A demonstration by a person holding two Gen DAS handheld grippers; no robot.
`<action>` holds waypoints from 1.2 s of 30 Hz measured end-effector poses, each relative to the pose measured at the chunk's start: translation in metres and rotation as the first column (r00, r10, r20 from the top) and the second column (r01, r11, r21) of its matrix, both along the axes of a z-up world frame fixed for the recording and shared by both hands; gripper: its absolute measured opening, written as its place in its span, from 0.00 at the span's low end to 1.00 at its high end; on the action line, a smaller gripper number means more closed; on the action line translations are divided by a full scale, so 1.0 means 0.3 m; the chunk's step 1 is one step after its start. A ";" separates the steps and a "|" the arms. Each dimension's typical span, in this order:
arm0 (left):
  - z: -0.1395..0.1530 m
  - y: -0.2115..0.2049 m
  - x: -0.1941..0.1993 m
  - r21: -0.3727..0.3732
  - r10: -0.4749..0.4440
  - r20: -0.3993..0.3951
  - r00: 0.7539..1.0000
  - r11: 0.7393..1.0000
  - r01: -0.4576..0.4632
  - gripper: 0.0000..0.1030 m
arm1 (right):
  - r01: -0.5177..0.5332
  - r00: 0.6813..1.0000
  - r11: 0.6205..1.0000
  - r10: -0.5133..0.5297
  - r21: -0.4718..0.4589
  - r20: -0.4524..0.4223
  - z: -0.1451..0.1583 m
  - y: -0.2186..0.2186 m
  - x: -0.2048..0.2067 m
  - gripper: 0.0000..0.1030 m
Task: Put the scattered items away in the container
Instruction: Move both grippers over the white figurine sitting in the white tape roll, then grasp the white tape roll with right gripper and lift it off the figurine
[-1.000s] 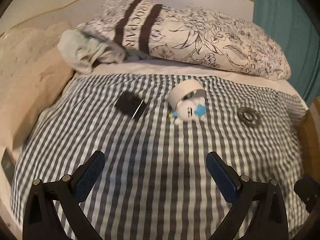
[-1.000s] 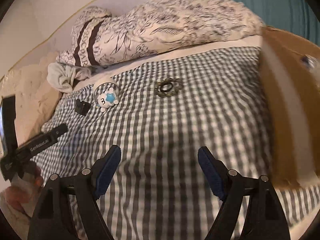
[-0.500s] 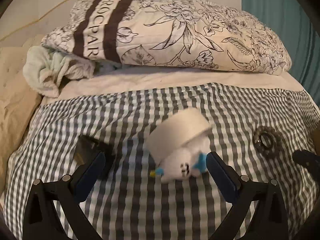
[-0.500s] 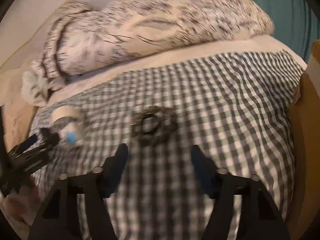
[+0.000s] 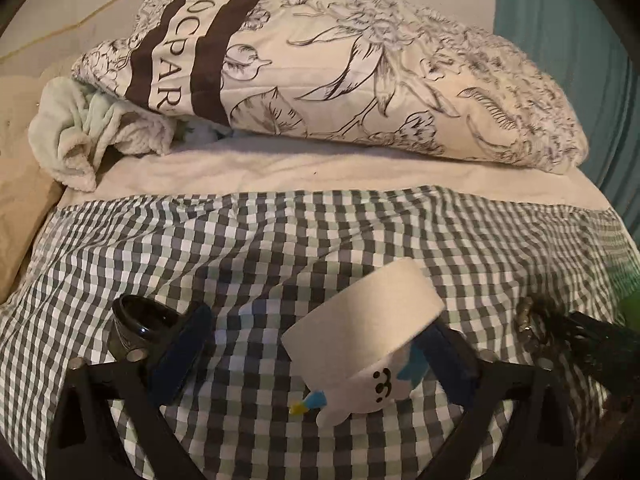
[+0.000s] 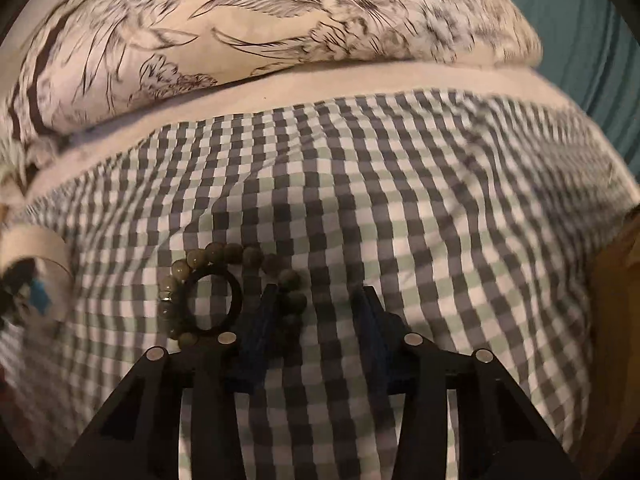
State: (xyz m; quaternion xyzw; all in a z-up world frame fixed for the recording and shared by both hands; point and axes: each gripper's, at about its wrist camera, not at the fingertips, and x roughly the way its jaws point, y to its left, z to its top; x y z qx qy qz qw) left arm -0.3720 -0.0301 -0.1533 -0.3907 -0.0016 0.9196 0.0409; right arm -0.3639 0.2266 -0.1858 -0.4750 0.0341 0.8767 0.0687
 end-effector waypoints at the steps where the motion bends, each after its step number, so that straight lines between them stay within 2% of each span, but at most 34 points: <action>1: 0.009 -0.004 0.007 0.019 -0.019 0.001 1.000 1.000 0.019 0.61 | -0.016 1.000 0.999 0.016 0.041 -0.012 -0.001 -0.019 0.005 0.36; 2: 0.018 -0.008 0.013 0.035 -0.033 0.008 0.999 0.999 0.033 0.56 | -0.038 0.999 0.997 0.040 0.070 -0.023 0.002 -0.038 0.015 0.20; 3: 0.025 -0.011 0.020 0.036 -0.034 0.015 0.999 0.999 0.034 0.56 | -0.050 0.998 0.995 0.052 0.090 -0.026 0.006 -0.050 0.023 0.11; 5: 0.046 -0.016 0.047 0.005 -0.039 0.008 0.999 0.999 0.039 0.56 | -0.054 0.997 0.987 0.062 0.151 -0.049 0.026 -0.079 0.066 0.11; 7: 0.081 -0.027 0.096 -0.025 -0.042 -0.034 0.999 0.999 0.041 0.56 | -0.067 0.992 0.988 0.081 0.142 -0.095 0.066 -0.085 0.122 0.11; 13: 0.196 -0.056 0.279 -0.024 -0.066 -0.106 0.992 0.998 0.064 0.56 | -0.070 0.981 0.994 0.084 0.085 -0.176 0.220 -0.088 0.281 0.11; 15: 0.232 -0.060 0.347 0.003 -0.083 -0.125 0.989 0.996 0.084 0.56 | -0.080 0.975 0.993 0.097 0.091 -0.201 0.272 -0.096 0.338 0.11; 17: 0.261 -0.088 0.417 0.096 -0.084 -0.132 0.988 0.991 0.097 0.56 | -0.101 0.969 0.991 0.119 0.092 -0.217 0.311 -0.106 0.391 0.11; 19: 0.268 -0.095 0.454 0.108 -0.083 -0.104 0.991 0.990 0.094 0.57 | -0.117 0.963 0.989 0.135 0.088 -0.232 0.351 -0.119 0.455 0.11; 21: 0.248 -0.082 0.486 0.028 -0.045 -0.051 0.998 0.999 0.046 0.62 | -0.125 0.962 0.988 0.142 0.088 -0.234 0.367 -0.131 0.506 0.11; 22: 0.218 -0.078 0.498 -0.005 -0.028 -0.008 1.000 1.000 0.028 0.75 | -0.132 0.962 0.988 0.147 0.081 -0.228 0.371 -0.136 0.531 0.11; 23: 0.185 -0.077 0.508 -0.005 -0.031 0.035 0.999 1.000 0.031 0.89 | -0.140 0.964 0.988 0.152 0.069 -0.218 0.369 -0.139 0.549 0.11; 26: 0.097 -0.086 0.562 0.023 -0.030 0.130 0.991 0.999 0.027 0.89 | -0.159 0.967 0.987 0.161 0.025 -0.197 0.359 -0.153 0.612 0.11; 31: 0.042 -0.111 0.664 0.019 0.003 0.141 0.990 1.000 -0.006 0.89 | -0.176 0.971 0.984 0.172 -0.014 -0.169 0.341 -0.152 0.707 0.11; 36: 0.023 -0.143 0.670 0.042 0.026 0.189 0.982 0.999 -0.035 0.89 | -0.165 0.977 0.985 0.158 -0.040 -0.144 0.323 -0.135 0.758 0.11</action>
